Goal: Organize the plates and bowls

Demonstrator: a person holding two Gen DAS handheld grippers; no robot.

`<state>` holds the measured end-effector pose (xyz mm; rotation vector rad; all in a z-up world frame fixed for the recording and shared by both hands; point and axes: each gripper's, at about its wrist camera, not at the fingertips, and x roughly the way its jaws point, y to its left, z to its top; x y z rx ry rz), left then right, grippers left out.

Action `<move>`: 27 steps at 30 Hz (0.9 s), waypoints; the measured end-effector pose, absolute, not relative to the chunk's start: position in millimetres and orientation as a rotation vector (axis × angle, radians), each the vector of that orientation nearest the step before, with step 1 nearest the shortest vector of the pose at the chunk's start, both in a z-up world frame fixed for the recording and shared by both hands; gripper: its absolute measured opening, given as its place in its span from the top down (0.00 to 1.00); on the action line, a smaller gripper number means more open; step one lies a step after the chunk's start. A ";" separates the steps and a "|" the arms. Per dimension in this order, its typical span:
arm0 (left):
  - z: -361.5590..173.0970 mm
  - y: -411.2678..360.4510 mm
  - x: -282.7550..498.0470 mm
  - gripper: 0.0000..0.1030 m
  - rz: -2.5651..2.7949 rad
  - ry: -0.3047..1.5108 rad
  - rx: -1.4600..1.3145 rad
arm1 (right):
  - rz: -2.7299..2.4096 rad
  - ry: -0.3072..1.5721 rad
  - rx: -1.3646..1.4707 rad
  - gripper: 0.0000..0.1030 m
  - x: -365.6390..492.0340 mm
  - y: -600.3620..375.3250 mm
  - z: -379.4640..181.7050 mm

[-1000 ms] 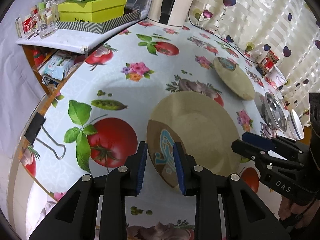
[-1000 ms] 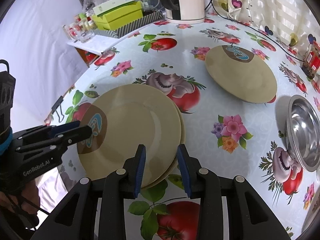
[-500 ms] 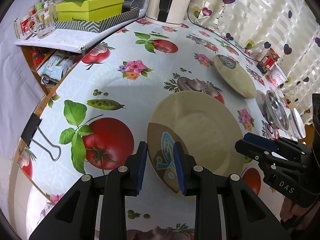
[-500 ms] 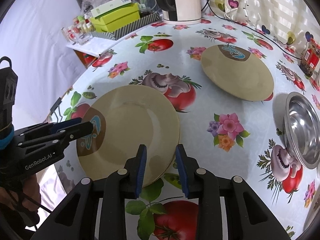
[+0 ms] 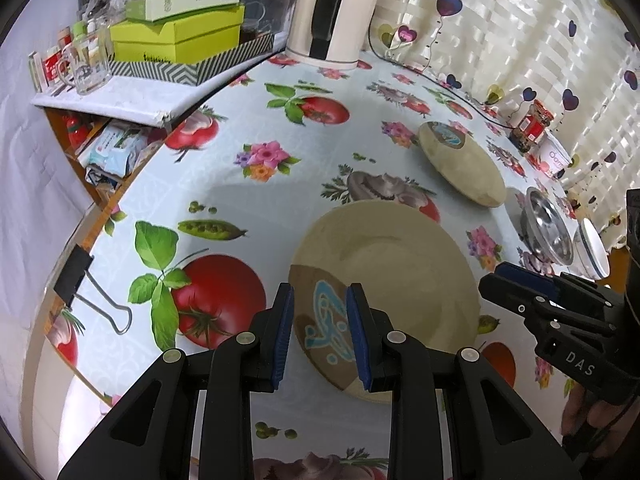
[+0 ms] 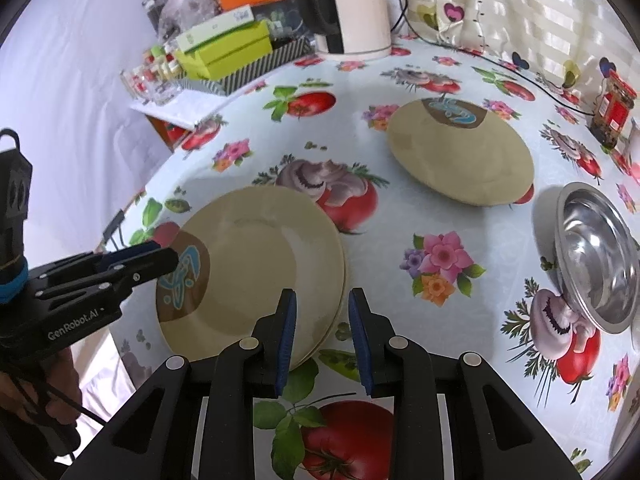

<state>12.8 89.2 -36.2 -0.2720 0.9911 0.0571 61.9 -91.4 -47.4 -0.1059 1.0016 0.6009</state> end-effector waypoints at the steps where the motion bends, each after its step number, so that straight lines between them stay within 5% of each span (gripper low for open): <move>1: -33.8 87.6 12.7 0.73 0.057 0.984 -0.267 | 0.602 0.994 -0.102 0.74 62.1 -93.3 -45.3; 27: -15.3 52.7 35.3 0.73 0.013 0.953 -0.199 | 0.564 0.963 -0.055 0.62 63.1 -125.0 -26.0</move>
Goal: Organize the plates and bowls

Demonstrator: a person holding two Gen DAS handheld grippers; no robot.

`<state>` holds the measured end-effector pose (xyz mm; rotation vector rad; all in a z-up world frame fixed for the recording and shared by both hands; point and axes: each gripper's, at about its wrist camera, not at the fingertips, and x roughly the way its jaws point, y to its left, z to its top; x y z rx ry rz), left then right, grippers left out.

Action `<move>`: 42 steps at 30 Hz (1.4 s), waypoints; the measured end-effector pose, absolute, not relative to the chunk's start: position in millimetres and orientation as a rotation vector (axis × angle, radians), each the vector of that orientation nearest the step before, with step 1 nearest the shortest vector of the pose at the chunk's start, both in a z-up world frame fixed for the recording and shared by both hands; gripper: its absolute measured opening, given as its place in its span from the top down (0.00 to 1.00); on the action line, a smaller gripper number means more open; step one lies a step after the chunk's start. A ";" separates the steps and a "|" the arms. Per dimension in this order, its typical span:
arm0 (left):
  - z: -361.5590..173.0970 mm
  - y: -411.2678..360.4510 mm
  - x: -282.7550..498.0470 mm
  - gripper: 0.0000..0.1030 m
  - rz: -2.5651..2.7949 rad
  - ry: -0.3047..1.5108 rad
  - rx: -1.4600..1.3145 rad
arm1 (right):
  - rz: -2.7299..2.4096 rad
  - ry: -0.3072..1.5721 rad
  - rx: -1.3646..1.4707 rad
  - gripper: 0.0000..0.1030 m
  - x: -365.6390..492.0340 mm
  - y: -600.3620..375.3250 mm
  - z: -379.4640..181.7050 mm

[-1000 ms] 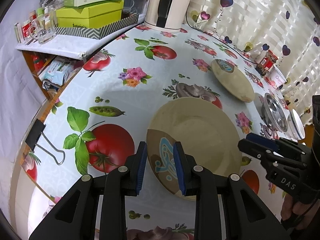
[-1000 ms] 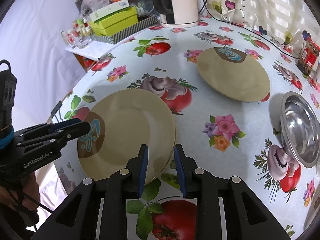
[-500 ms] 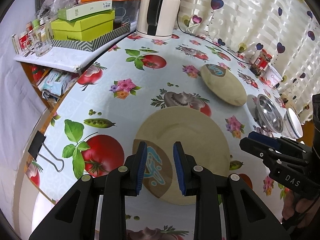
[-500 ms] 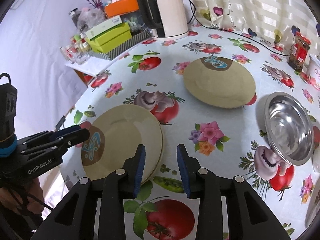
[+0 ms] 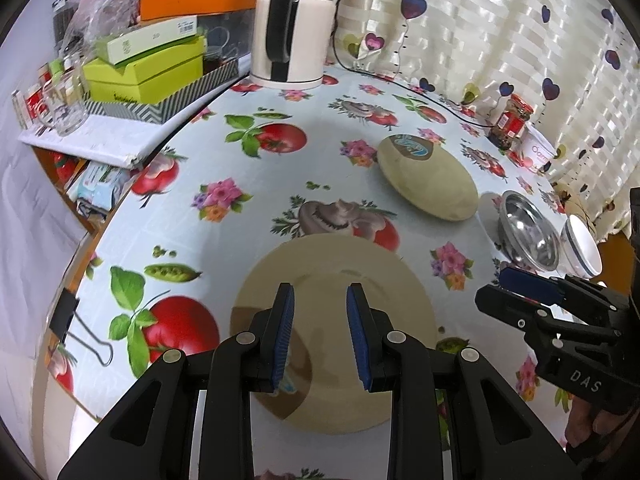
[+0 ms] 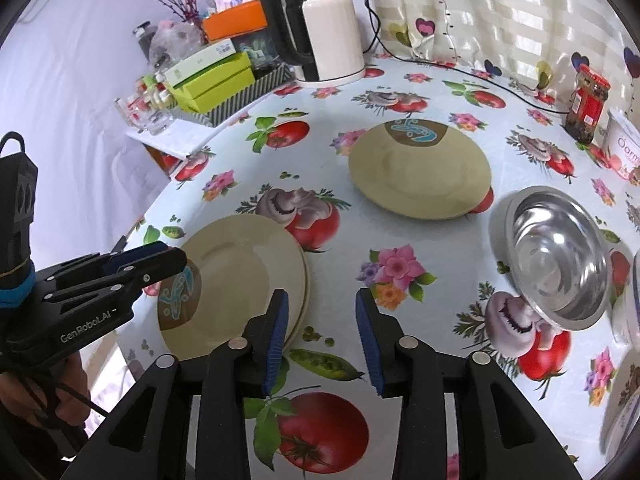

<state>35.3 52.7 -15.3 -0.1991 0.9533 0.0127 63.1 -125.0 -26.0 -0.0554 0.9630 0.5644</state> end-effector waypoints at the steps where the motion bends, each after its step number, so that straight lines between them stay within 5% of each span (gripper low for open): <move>1: -14.5 50.9 37.2 0.73 0.011 0.951 -0.195 | 0.560 0.961 -0.056 0.59 63.8 -126.0 -25.1; 22: -3.6 29.8 68.6 0.73 -0.031 0.930 -0.148 | 0.492 0.918 -0.065 0.47 81.9 -145.2 -4.5; 42: -14.4 32.8 116.3 0.73 -0.055 0.962 -0.179 | 0.456 0.911 -0.095 0.47 128.8 -146.8 1.1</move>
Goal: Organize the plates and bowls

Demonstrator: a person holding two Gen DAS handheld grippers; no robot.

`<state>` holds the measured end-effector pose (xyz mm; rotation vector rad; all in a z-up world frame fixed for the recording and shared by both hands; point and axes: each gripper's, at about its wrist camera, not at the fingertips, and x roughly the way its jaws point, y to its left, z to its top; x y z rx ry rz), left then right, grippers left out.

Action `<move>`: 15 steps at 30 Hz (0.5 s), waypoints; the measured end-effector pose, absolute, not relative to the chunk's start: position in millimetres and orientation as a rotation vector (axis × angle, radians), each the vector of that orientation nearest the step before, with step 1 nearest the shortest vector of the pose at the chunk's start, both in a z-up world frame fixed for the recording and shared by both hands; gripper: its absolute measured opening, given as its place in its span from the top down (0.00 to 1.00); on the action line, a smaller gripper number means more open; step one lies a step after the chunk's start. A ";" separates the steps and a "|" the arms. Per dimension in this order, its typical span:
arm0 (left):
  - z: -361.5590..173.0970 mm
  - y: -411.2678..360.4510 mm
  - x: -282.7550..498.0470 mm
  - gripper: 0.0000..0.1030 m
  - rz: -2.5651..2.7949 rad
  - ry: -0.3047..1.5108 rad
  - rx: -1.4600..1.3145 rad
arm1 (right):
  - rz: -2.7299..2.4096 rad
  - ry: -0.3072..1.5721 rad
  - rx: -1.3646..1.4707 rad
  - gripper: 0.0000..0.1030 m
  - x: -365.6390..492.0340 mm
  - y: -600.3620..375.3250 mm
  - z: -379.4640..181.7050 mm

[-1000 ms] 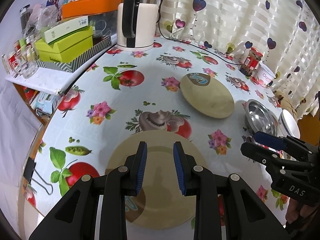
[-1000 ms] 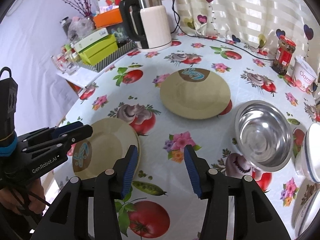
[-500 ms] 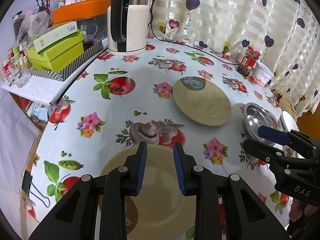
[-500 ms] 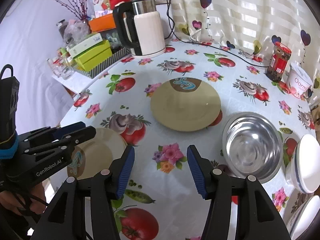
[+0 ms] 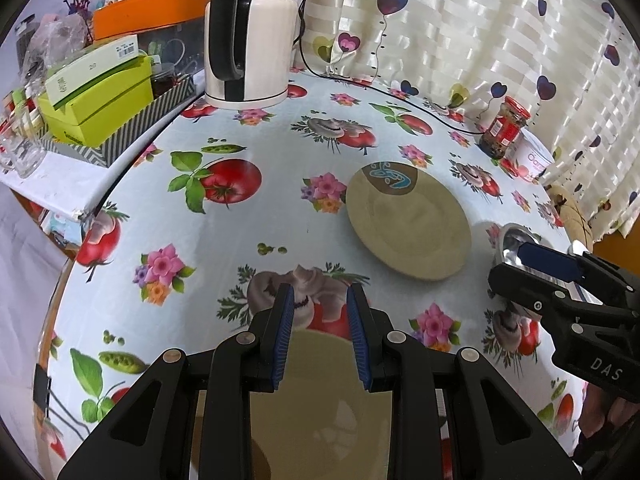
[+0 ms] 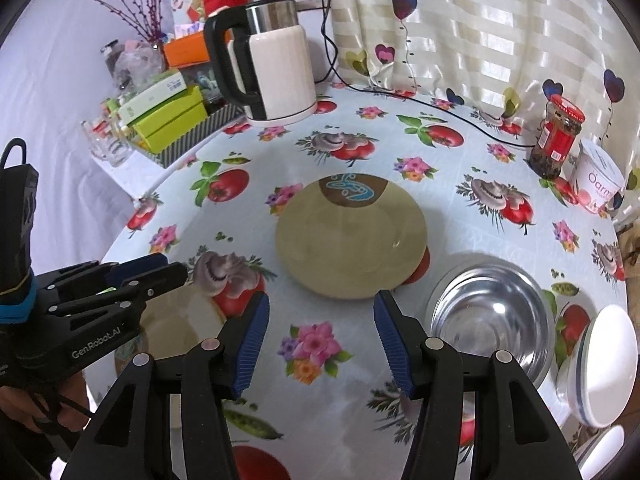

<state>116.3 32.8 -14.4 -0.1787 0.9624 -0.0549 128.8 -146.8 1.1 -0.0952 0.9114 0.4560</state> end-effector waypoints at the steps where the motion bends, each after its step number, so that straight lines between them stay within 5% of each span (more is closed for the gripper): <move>1: -15.0 33.1 118.4 0.73 -0.055 0.965 -0.181 | 0.455 0.911 -0.098 0.47 132.2 -146.3 1.3; 15: -22.6 29.8 154.0 0.72 -0.103 0.989 -0.225 | 0.431 0.941 -0.095 0.47 168.3 -149.8 -7.3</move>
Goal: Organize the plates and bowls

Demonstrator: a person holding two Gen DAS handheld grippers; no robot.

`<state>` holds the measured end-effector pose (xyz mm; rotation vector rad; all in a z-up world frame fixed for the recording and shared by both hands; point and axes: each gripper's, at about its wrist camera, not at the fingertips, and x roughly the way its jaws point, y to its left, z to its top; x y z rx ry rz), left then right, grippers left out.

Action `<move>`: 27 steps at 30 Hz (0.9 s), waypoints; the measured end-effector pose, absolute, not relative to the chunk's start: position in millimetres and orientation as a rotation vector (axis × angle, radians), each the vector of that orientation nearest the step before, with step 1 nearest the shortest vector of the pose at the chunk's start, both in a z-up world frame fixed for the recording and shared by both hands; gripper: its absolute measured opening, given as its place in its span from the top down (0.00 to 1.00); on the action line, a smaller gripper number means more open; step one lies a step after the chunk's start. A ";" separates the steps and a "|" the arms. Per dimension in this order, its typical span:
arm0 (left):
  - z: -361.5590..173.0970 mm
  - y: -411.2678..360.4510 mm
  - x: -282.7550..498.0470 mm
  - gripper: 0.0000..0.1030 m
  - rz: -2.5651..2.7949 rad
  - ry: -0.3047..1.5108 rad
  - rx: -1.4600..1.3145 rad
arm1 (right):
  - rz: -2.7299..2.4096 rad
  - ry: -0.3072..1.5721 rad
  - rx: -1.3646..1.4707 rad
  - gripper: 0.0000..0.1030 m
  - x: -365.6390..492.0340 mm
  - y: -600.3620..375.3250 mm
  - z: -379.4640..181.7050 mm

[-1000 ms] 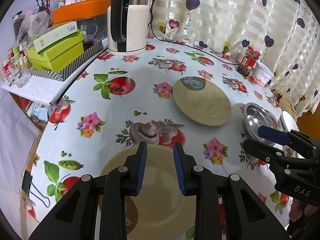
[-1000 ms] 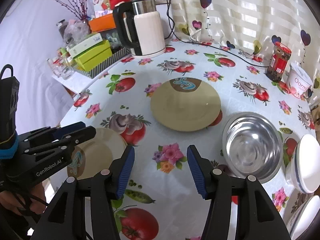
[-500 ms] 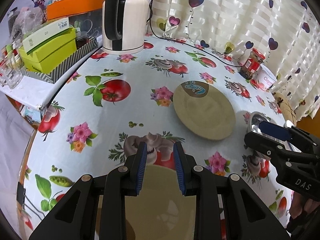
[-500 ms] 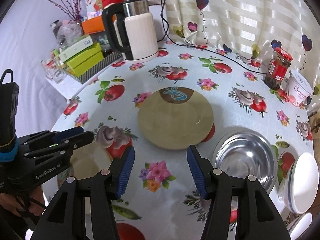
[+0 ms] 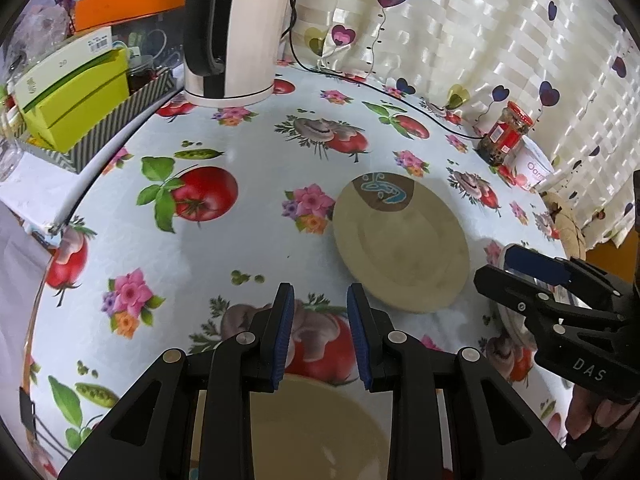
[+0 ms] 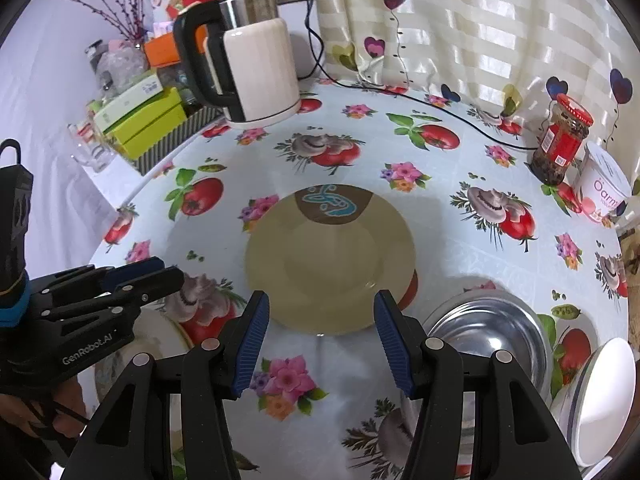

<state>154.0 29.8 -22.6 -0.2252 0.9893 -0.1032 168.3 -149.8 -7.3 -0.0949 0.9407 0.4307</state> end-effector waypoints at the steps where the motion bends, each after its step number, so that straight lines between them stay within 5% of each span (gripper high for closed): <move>1: -23.2 29.5 157.3 0.72 -0.111 0.992 -0.234 | 0.430 0.943 -0.095 0.47 170.8 -150.4 -7.6; 27: -50.5 25.3 206.7 0.68 -0.164 1.072 -0.347 | 0.406 1.064 -0.052 0.47 243.3 -169.6 -23.6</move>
